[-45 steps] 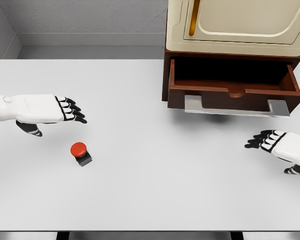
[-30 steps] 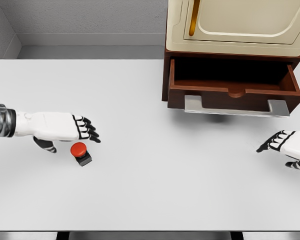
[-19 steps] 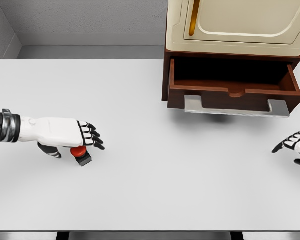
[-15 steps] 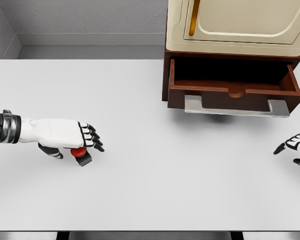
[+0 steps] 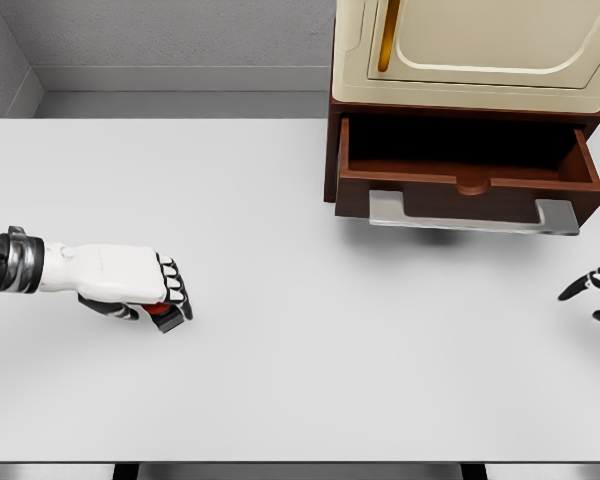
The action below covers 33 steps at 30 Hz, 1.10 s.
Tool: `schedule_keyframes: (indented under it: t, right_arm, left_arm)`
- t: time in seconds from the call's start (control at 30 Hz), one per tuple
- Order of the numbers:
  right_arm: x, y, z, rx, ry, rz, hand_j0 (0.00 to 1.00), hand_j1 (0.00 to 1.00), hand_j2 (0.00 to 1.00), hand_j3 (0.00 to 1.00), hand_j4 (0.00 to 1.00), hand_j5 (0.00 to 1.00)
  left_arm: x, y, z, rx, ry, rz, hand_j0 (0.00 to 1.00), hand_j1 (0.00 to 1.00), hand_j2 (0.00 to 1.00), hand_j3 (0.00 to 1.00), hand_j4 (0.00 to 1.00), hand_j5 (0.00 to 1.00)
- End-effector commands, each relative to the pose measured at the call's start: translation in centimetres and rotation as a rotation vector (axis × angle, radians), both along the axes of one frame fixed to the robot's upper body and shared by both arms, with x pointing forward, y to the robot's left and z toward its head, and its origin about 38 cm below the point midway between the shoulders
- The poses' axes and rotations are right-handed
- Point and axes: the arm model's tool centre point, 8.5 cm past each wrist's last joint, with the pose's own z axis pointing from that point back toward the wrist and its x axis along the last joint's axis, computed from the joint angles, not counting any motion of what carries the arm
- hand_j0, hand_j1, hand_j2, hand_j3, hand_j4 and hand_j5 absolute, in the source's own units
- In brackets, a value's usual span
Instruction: Put the switch into the drawer with left arm, and close the drawer with right arm
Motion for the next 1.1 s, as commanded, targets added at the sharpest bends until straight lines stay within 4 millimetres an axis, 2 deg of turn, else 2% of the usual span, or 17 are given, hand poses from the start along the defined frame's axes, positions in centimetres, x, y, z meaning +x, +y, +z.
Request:
schedule_keyframes:
  t: [0.0,0.07,0.13,0.2,0.27,0.33,0.63,0.73,0.8,0.87,1.0,1.07]
  right_arm:
    - [0.0,-0.1,0.3,0.016,-0.005,-0.003,0.61,0.61,0.61,0.61,0.61,0.61]
    - [-0.3,-0.2,0.0,0.014,0.01,-0.006,0.61,0.61,0.61,0.61,0.61,0.61]
    - [-0.3,-0.7,0.7,0.016,-0.012,-0.02,0.61,0.61,0.61,0.61,0.61,0.61]
    - [-0.6,-0.7,0.3,0.02,0.005,-0.019,0.62,0.62,0.62,0.62,0.62,0.62]
    - [-0.8,-0.7,0.1,0.019,0.013,-0.02,0.62,0.62,0.62,0.62,0.62,0.62]
    - [-0.7,-0.7,0.2,0.018,0.011,-0.019,0.62,0.62,0.62,0.62,0.62,0.62]
    - [-0.9,-0.6,-0.1,0.029,0.024,-0.015,0.62,0.62,0.62,0.62,0.62,0.62]
    - [-0.8,-0.6,0.2,0.039,0.015,-0.014,0.62,0.62,0.62,0.62,0.62,0.62]
    - [-0.7,-0.6,0.5,0.048,0.005,-0.014,0.62,0.62,0.62,0.62,0.62,0.62]
    - [-0.5,-0.7,0.8,0.039,0.004,-0.009,0.62,0.62,0.62,0.62,0.62,0.62]
    - [0.0,-0.8,2.5,0.057,-0.012,0.014,0.62,0.62,0.62,0.62,0.62,0.62]
    - [0.4,-0.7,3.2,0.038,-0.013,0.032,0.61,0.61,0.61,0.61,0.61,0.61]
  left_arm:
    - [0.0,0.0,0.1,-0.004,0.002,0.003,0.68,0.68,0.68,0.68,0.68,0.68]
    - [0.0,0.0,0.1,-0.004,0.0,0.003,0.6,0.6,0.6,0.6,0.6,0.6]
    - [0.0,-0.1,0.1,-0.005,0.0,0.002,0.57,0.57,0.57,0.57,0.57,0.57]
    - [0.0,-0.1,0.1,-0.005,0.001,0.0,0.51,0.51,0.51,0.51,0.51,0.51]
    - [0.0,-0.1,0.1,-0.003,0.002,0.0,0.39,0.39,0.39,0.39,0.39,0.39]
    - [0.0,-0.1,0.1,-0.002,0.002,0.0,0.35,0.35,0.35,0.35,0.35,0.35]
    - [0.4,-0.2,1.2,-0.022,-0.017,0.003,0.35,0.35,0.35,0.35,0.35,0.35]
    - [1.2,-0.5,2.9,-0.05,-0.044,0.005,0.35,0.35,0.35,0.35,0.35,0.35]
    - [1.7,-1.0,4.1,-0.07,-0.066,-0.002,0.35,0.35,0.35,0.35,0.35,0.35]
    - [1.9,-1.7,4.5,-0.101,-0.058,-0.012,0.35,0.35,0.35,0.35,0.35,0.35]
    - [2.4,-4.4,5.5,-0.168,-0.064,-0.06,0.35,0.35,0.35,0.35,0.35,0.35]
    - [2.7,-4.7,6.3,-0.175,-0.081,-0.065,0.35,0.35,0.35,0.35,0.35,0.35]
